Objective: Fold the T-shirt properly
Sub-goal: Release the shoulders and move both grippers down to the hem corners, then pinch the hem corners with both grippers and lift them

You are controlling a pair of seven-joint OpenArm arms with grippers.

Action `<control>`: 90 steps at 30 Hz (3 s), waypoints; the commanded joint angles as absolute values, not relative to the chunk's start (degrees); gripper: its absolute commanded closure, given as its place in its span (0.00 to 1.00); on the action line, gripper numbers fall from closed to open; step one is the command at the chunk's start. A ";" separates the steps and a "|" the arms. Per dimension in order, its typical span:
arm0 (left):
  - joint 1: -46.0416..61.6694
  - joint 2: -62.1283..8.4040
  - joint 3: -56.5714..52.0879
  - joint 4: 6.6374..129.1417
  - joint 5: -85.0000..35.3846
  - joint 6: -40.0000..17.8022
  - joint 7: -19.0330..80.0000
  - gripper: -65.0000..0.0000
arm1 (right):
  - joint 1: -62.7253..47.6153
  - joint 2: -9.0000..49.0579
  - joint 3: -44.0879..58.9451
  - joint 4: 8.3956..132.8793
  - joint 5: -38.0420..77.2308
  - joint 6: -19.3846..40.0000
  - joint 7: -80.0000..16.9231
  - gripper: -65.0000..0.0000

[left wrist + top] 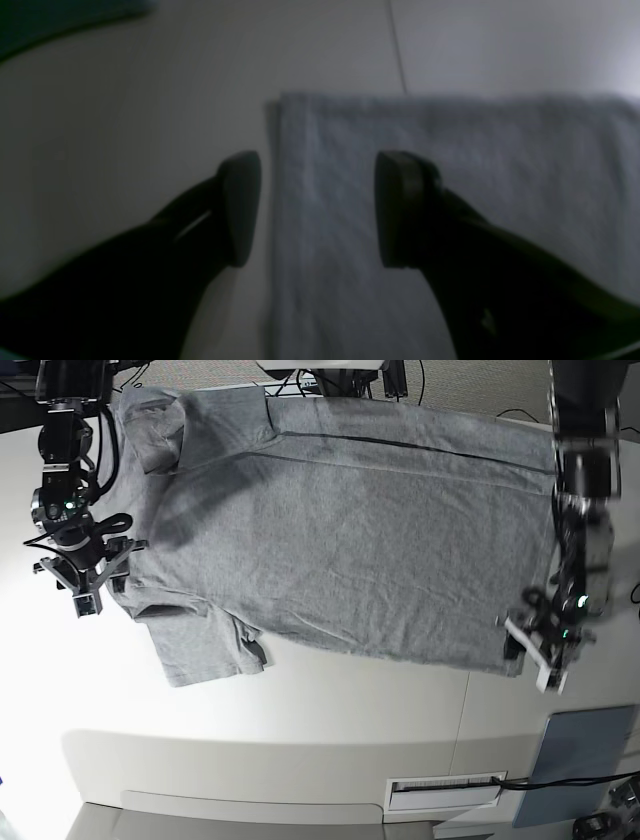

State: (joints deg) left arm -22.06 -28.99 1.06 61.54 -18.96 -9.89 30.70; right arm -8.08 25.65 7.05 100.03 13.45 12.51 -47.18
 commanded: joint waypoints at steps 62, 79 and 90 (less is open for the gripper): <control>-45.50 -26.33 5.50 16.86 -17.17 -20.64 12.01 0.47 | 3.75 26.48 7.55 87.64 16.08 13.52 -51.09 0.55; -40.82 -23.81 5.50 16.88 -13.50 -24.53 13.74 0.82 | 3.64 26.48 7.55 87.64 16.08 13.50 -53.89 0.55; -41.10 -23.81 5.50 16.88 -12.84 -22.15 13.67 1.00 | 5.52 26.28 7.55 84.31 13.69 16.88 -46.30 0.55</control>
State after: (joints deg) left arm -40.51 -23.57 5.45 16.91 -14.17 -22.33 10.90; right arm 4.25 25.41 7.09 83.37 13.56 17.56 -47.62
